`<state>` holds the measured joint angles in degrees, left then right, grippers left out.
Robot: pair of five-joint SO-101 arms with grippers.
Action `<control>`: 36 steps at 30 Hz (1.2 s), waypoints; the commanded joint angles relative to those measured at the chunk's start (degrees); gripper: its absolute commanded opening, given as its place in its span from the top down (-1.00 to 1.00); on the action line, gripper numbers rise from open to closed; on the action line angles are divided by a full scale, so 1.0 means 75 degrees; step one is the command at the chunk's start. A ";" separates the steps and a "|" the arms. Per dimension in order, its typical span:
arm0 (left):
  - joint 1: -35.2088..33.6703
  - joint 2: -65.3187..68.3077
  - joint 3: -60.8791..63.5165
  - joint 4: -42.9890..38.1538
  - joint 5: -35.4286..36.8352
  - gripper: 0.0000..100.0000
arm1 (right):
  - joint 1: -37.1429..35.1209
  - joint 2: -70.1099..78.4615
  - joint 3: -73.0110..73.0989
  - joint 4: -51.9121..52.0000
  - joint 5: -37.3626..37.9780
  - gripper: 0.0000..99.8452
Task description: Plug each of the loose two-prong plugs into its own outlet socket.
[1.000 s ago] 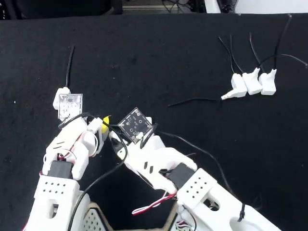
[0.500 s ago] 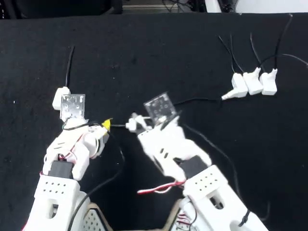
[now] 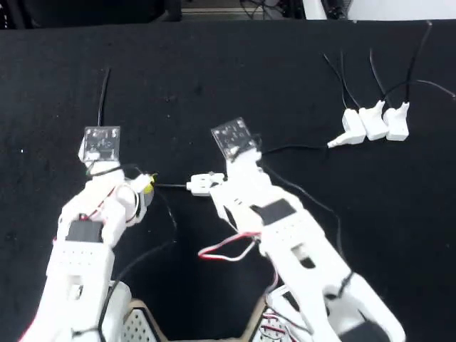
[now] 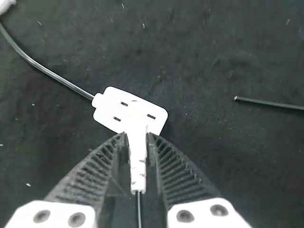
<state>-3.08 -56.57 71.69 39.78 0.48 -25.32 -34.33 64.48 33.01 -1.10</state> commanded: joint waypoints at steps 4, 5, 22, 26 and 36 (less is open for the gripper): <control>-0.0064 0.2942 -0.2022 0.0023 -0.0117 0.56 | 0.0762 0.1401 -0.1201 0.0059 -0.0035 0.98; -0.0053 0.3388 -0.2256 -0.0094 -0.0117 0.56 | 0.0809 0.1541 -0.1272 0.0059 -0.0012 0.98; -0.0123 0.6951 -0.4472 0.0258 -0.0188 0.57 | 0.0844 0.1588 -0.1764 0.0961 0.0012 0.98; -0.0123 0.6259 -0.4343 0.0996 -0.0188 0.57 | 0.0832 0.1026 -0.1518 0.0973 0.0012 0.98; -0.0100 0.5228 -0.2479 0.0481 -0.0680 0.57 | 0.0797 0.0369 -0.1096 0.0973 0.0023 0.98</control>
<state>-3.34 -14.11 51.82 44.09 -1.98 -19.96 -29.14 56.40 40.13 -1.10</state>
